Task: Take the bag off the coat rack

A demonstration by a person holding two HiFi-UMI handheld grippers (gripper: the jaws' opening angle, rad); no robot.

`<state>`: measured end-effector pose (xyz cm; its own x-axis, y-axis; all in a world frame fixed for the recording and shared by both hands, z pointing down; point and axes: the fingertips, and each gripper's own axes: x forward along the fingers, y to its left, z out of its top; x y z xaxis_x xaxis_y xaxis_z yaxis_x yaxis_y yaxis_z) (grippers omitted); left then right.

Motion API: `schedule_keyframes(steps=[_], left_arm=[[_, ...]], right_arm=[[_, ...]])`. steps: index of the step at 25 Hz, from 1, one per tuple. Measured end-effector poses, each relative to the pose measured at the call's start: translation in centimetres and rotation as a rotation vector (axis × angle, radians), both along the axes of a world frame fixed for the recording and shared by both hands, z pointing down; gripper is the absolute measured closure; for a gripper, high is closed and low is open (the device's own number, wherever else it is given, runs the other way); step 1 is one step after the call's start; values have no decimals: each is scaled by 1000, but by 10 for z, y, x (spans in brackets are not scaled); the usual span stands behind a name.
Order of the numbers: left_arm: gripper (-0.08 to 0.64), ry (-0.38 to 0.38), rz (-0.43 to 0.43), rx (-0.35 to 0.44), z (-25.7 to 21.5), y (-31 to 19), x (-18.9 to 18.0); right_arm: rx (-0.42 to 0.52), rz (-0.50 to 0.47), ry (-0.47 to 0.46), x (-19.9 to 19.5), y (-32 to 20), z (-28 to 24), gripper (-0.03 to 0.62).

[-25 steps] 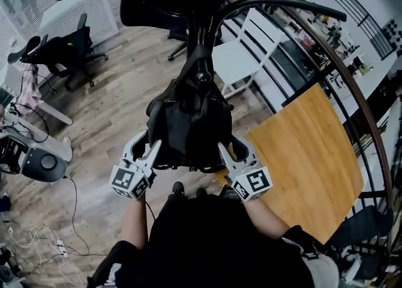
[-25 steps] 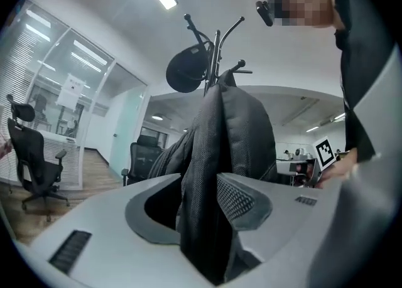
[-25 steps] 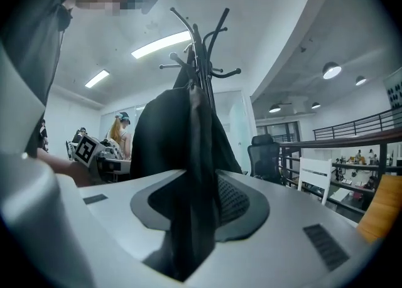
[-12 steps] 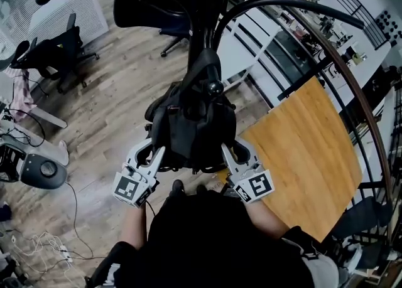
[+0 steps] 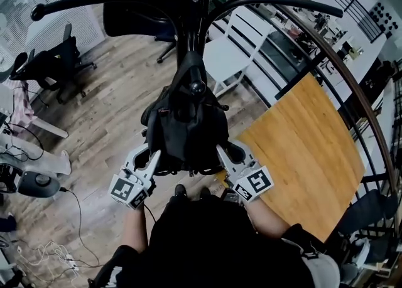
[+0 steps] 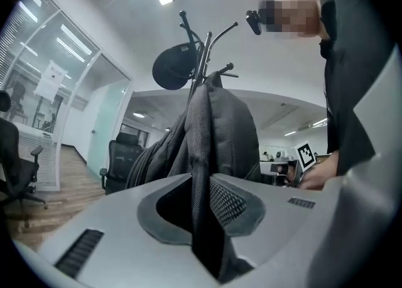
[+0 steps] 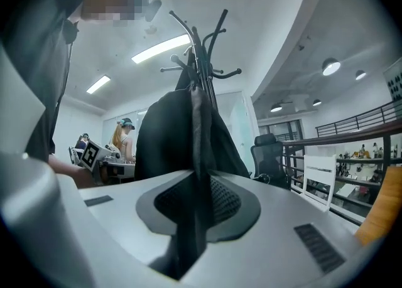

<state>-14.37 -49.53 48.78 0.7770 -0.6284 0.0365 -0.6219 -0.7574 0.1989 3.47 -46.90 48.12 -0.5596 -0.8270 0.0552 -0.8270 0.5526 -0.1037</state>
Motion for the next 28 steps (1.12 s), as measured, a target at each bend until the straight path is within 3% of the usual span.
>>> schedule_keyframes(steps=[4, 7, 14, 22, 28], left_arm=[[489, 44, -53, -51, -3, 0, -4], [496, 34, -85, -28, -8, 5, -2], [505, -2, -131, 61, -49, 27, 1], [509, -29, -151, 104, -104, 56, -8], [511, -34, -163, 119, -126, 93, -6]], right_arm=[[-17, 16, -85, 3, -1, -3, 523], [-44, 6, -174, 6, 2, -8, 534], [42, -54, -128, 2, 33, -48, 543], [100, -146, -204, -10, 58, -109, 545], [161, -205, -200, -10, 84, -132, 545]])
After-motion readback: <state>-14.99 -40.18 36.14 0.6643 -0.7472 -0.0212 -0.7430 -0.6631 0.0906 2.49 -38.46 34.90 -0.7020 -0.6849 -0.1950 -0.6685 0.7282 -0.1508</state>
